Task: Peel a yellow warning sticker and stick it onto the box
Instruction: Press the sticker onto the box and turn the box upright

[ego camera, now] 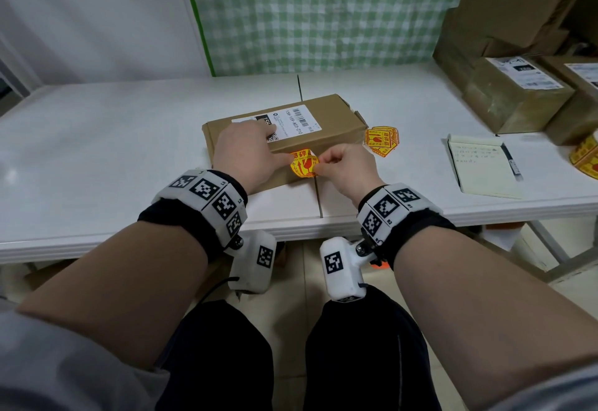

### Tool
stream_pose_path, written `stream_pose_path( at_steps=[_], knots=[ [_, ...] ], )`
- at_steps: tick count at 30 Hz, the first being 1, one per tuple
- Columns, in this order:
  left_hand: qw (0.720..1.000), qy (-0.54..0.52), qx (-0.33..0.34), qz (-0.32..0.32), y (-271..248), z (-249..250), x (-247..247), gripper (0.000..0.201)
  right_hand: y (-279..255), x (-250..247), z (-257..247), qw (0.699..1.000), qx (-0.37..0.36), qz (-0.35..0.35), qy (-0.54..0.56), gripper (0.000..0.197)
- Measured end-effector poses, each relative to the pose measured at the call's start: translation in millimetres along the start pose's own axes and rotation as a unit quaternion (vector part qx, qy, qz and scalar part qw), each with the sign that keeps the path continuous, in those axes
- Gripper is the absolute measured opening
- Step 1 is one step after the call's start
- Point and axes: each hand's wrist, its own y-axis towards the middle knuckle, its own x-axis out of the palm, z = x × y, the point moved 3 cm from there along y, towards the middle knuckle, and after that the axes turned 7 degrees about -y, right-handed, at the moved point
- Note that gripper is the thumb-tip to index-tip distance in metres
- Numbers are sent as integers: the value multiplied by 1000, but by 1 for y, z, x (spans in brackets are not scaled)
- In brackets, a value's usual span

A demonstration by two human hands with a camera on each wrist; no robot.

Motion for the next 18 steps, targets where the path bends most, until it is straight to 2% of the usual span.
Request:
stream_pose_path(
  at_steps=[5, 8, 18],
  knots=[
    [1000, -4, 1, 12, 4, -5, 5, 57, 1, 1, 1, 1000, 0, 3, 1, 4],
    [1000, -1, 0, 16, 5, -6, 8, 61, 1, 1, 1, 1000, 7, 4, 5, 3],
    [999, 28, 23, 19, 7, -6, 10, 52, 0, 0, -1, 1000, 22, 13, 17, 16]
  ],
)
